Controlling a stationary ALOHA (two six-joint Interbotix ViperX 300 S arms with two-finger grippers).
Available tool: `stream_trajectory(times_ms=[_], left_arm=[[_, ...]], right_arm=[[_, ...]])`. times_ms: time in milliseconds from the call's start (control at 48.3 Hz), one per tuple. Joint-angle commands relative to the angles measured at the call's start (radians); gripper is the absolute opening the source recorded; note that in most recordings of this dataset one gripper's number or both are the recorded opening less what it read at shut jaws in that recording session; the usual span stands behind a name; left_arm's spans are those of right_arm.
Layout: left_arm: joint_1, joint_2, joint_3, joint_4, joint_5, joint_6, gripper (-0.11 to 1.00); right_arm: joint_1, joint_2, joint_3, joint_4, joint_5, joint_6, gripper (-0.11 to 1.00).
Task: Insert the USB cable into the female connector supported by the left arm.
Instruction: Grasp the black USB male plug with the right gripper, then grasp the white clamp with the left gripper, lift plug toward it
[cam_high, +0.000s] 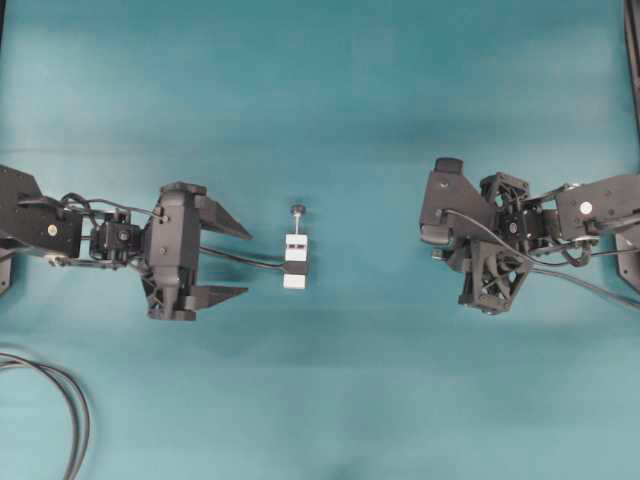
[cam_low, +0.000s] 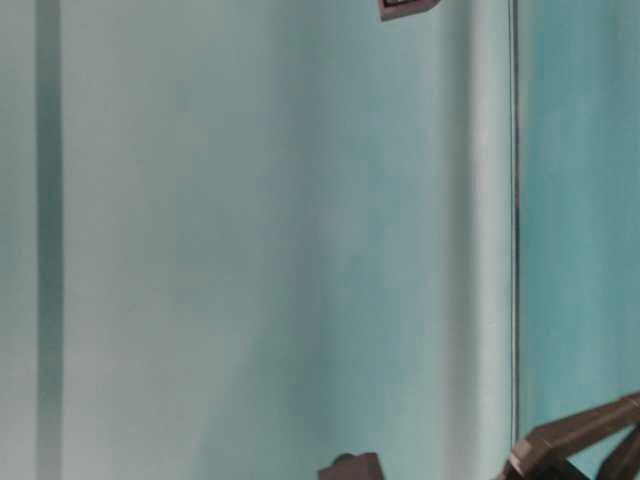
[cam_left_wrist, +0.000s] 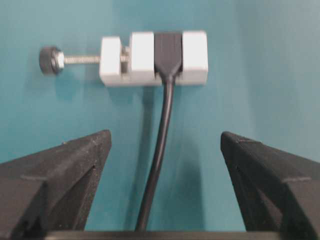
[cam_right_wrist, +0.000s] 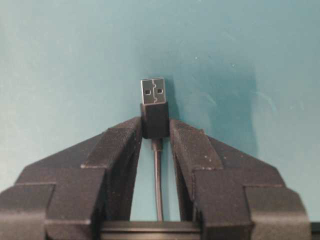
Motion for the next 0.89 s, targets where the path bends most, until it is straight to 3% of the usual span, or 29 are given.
stream_trajectory(times_ms=[0,290,600,869], left_arm=[[-0.002,0.006,-0.005,0.000,-0.018,-0.008,0.95],[0.000,0.074,-0.008,0.000,-0.149,-0.018,0.95],[0.008,0.120,-0.015,0.000,-0.206,-0.015,0.95],[0.026,0.141,-0.028,0.000,-0.273,-0.014,0.94]], right_arm=[[0.018,-0.003,-0.020,0.000,-0.006,0.002,0.27],[0.038,-0.003,-0.066,-0.005,0.012,-0.006,0.26],[0.038,0.003,-0.175,-0.107,0.146,-0.009,0.26],[0.038,0.089,-0.293,-0.124,0.219,-0.011,0.26]])
